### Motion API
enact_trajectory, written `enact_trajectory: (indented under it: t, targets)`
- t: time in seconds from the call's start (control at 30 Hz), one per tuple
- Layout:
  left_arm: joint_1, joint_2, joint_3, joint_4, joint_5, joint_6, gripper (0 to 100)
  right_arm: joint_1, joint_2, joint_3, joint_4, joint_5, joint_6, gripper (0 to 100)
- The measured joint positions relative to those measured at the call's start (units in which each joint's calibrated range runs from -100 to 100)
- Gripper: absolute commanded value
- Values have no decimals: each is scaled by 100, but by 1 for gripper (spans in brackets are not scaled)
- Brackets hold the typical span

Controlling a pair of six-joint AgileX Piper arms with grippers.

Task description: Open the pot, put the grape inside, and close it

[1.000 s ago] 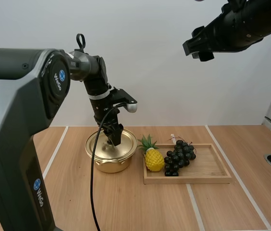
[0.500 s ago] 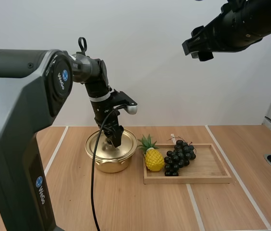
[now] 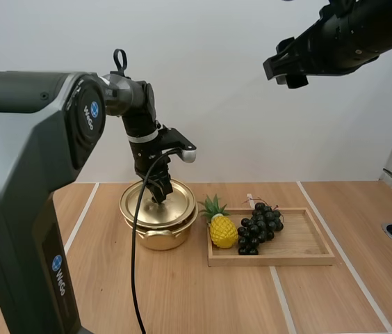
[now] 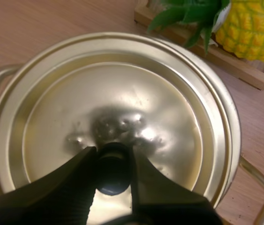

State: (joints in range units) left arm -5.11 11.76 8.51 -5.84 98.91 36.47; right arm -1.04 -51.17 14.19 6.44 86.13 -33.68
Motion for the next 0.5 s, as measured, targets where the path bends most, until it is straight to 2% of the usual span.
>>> enact_trajectory:
  t: [0.1, 0.3, 0.5]
  targets:
    - [0, -243, -336, 0, 37, -73, 0, 0, 0, 0, 0, 0, 0, 100]
    - [0, -1194, -1263, -449, 72, -222, 0, 0, 0, 0, 0, -35, 0, 100]
    - [0, -2300, -2094, -635, 84, -840, 0, 0, 0, 0, 4, -54, -42, 100]
